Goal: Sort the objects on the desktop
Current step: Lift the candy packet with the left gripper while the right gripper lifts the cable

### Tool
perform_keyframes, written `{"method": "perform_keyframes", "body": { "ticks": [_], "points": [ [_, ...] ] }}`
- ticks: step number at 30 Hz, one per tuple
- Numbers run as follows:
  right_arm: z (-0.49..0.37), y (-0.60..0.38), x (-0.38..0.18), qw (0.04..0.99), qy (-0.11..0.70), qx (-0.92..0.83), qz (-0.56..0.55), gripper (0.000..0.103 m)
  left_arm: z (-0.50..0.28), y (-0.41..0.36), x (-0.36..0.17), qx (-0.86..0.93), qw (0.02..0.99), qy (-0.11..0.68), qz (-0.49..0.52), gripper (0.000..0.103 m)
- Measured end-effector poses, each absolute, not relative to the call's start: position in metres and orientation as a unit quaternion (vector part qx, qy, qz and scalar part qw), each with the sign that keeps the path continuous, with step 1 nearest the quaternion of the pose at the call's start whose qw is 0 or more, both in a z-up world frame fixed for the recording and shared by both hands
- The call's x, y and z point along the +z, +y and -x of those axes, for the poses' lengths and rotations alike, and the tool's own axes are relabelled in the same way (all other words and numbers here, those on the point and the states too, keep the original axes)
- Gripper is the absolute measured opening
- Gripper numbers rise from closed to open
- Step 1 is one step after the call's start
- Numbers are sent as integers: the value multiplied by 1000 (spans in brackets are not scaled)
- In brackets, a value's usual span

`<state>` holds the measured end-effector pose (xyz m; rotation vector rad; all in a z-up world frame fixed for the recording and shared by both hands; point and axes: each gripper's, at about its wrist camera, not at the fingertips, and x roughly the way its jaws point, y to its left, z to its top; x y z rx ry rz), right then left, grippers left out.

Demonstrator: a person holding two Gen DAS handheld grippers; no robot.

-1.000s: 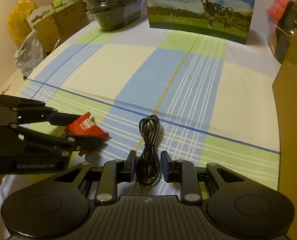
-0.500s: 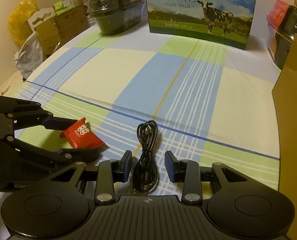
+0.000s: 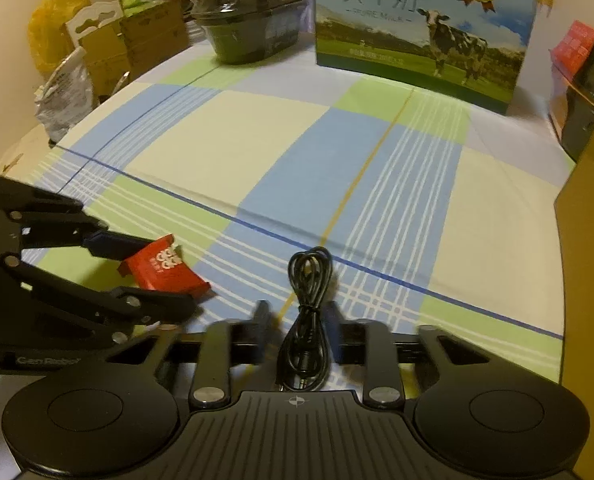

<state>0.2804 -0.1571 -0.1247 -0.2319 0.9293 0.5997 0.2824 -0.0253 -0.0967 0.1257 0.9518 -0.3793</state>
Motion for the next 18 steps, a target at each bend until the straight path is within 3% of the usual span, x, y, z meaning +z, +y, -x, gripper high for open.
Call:
{"method": "perform_keyframes", "body": {
  "ticks": [18],
  "points": [
    [-281,-161,-105,850,451,267,46,12,-271,-23,-74,-179,874,448,-56,38]
  ]
}}
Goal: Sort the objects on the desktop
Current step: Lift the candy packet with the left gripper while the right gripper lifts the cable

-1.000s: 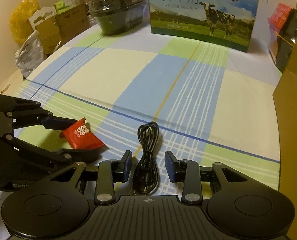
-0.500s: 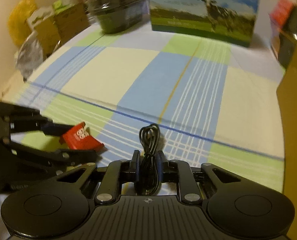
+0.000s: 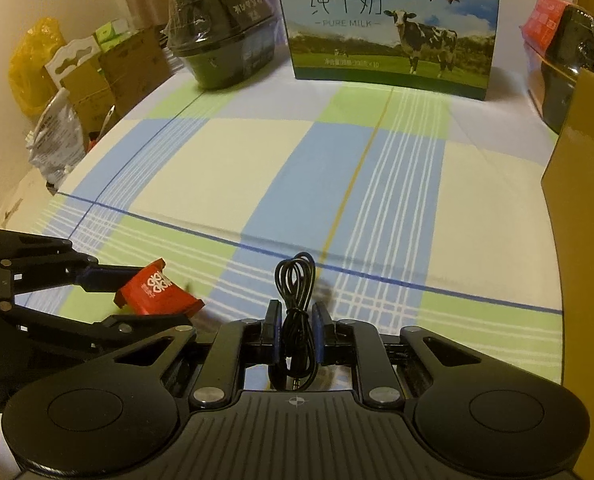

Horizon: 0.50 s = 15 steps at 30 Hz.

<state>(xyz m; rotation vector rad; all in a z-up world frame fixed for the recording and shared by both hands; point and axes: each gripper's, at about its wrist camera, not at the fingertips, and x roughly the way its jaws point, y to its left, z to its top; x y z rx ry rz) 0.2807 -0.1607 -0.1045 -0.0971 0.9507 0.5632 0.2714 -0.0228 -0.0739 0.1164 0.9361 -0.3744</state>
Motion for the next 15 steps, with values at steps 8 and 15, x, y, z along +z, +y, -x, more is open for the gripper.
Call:
{"method": "perform_keyframes", "body": {
  "ticks": [8,15],
  "points": [
    [-278,-162,-106,848,459,260,50,12,-266,-18,-69,-177,876,445,-52,38],
    [-271,-150,-122,843,446,276,120,13,-268,-14,-72,-176,875,449,-49,38]
  ]
}}
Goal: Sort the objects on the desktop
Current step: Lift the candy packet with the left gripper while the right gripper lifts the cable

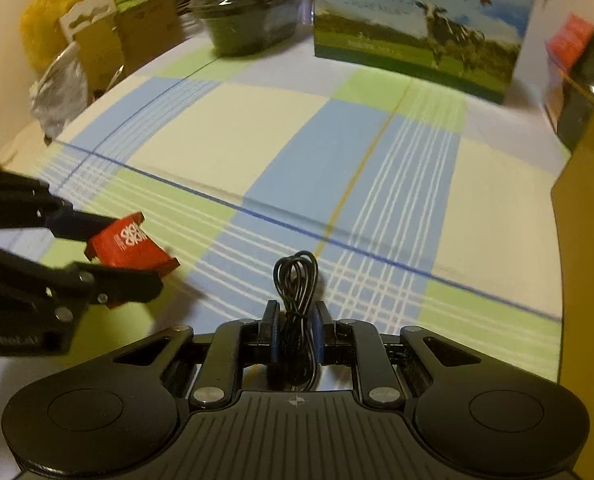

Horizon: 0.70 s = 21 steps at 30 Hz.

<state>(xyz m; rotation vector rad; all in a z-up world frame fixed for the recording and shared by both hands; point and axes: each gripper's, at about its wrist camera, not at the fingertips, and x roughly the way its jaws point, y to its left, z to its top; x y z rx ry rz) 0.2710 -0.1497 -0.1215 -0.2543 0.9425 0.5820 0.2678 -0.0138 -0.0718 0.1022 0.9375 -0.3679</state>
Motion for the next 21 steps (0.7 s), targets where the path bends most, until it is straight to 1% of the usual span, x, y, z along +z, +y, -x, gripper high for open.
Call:
{"method": "perform_keyframes", "body": {
  "ticks": [2,8,9,10,12,15,21],
  "points": [
    [-272,-149,-123,844,444,276,118,15,-268,-12,-70,-175,876,447,-46,38],
    [-274,-143,-125,844,442,276,127,15,-269,-10,-70,-174,875,449,-46,38],
    [-274,-143,-124,843,445,274,126,15,-269,-10,-70,-174,875,450,-46,38],
    [-275,-143,-123,842,450,272,121,13,-269,-11,-69,-174,875,450,-46,38],
    [-277,-144,-121,842,458,266,106,12,-268,-11,-67,-174,876,448,-46,38],
    [-275,-146,-114,847,451,265,95,9,-266,-12,-62,-176,878,444,-45,38],
    [-264,-149,-93,861,431,258,75,9,-262,-16,-49,-175,882,436,-42,38]
  ]
}}
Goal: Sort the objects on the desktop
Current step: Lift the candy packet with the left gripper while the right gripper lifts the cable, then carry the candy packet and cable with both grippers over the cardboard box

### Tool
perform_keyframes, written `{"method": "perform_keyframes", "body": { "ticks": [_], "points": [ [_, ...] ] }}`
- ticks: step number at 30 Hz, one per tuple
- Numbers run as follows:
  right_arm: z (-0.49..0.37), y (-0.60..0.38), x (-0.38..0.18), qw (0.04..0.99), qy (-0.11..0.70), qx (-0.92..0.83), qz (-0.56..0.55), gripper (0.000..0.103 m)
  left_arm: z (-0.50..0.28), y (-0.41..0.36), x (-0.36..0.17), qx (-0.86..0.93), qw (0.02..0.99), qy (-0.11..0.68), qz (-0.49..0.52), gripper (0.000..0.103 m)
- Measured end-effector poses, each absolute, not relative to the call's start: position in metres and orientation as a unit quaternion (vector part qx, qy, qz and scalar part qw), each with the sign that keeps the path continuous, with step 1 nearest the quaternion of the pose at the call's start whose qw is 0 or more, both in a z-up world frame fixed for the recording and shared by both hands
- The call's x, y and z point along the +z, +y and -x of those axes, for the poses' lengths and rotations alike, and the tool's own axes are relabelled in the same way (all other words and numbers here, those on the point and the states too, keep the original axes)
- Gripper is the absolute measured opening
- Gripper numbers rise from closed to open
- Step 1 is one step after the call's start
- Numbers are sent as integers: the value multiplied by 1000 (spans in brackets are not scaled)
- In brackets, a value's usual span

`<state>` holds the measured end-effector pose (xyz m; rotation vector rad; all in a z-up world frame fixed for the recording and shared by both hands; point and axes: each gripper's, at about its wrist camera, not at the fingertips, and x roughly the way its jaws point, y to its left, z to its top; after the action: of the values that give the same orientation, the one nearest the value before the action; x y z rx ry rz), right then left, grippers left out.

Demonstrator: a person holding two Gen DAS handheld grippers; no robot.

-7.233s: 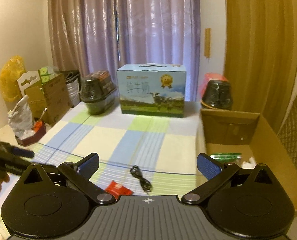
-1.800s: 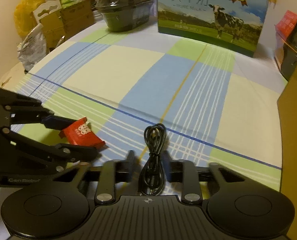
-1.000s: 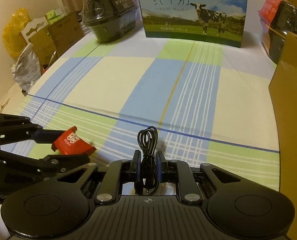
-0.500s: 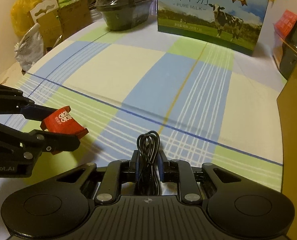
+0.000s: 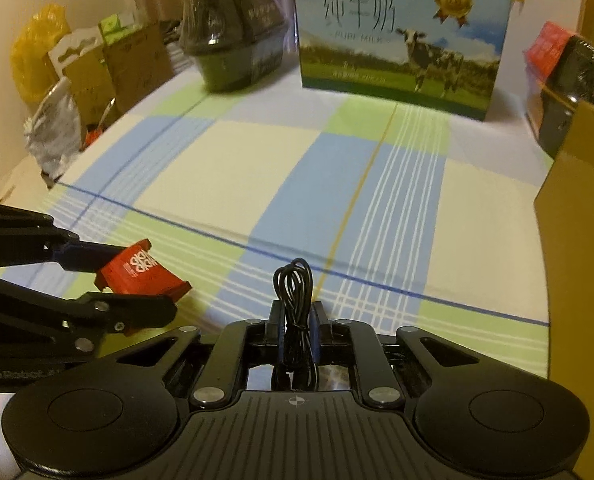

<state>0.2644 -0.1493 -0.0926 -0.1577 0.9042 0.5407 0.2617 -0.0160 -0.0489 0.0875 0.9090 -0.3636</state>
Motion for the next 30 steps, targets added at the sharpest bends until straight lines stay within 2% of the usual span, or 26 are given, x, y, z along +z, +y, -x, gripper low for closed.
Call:
{"method": "perform_keyframes", "body": {
  "ticks": [21,30],
  "points": [
    [-221,-180,-19,910,352,218,-1,9,-234,-33,5,-182,898,400,-34,38],
    [-208,-213,25,932,304,198,8,9,-222,-64,28,-200,903,379,-32,38]
  ]
}}
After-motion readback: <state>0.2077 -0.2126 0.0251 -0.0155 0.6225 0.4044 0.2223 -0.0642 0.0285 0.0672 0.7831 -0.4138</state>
